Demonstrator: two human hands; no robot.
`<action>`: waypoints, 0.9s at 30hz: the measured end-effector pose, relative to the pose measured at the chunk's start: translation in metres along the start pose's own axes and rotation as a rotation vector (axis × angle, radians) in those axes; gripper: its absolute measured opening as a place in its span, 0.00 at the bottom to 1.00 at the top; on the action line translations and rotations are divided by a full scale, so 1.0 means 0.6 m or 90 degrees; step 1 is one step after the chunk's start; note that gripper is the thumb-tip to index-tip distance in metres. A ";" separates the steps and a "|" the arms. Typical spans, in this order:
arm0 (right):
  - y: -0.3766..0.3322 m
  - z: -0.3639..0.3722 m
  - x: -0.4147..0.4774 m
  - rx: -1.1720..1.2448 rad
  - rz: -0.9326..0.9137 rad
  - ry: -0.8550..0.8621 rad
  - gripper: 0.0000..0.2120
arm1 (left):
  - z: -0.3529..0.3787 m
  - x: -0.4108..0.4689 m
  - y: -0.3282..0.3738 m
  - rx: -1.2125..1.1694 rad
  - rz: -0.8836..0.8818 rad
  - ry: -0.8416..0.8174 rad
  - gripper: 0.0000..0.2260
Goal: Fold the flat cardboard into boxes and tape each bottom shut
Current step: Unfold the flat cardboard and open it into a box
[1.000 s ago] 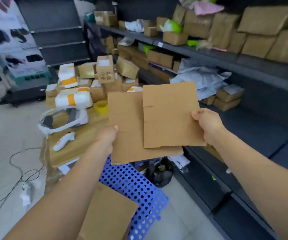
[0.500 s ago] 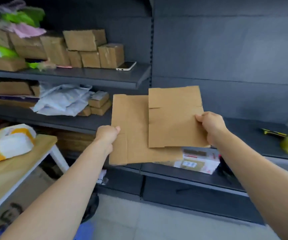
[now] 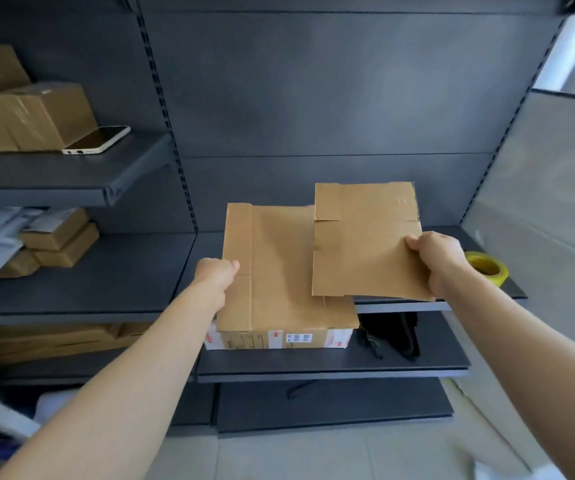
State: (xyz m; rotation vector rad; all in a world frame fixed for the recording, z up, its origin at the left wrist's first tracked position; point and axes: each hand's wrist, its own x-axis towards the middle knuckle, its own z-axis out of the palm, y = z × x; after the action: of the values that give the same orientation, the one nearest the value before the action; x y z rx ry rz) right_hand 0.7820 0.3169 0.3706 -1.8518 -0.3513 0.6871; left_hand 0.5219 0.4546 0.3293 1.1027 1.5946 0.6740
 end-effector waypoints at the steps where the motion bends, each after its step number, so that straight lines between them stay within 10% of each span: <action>1: -0.002 0.004 0.019 0.002 0.002 0.005 0.03 | 0.013 0.018 0.009 0.006 -0.002 0.001 0.20; 22: 0.001 0.111 0.338 -0.049 0.077 -0.005 0.06 | 0.244 0.309 0.052 0.117 -0.088 -0.052 0.21; 27: 0.033 0.123 0.391 -0.082 0.098 -0.058 0.10 | 0.272 0.336 0.021 0.115 -0.107 -0.024 0.09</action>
State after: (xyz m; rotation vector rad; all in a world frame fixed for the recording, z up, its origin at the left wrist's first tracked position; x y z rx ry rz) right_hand 0.9207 0.4918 0.2656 -1.9887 -0.3205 0.8731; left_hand 0.6723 0.6252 0.2036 1.0898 1.7193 0.4017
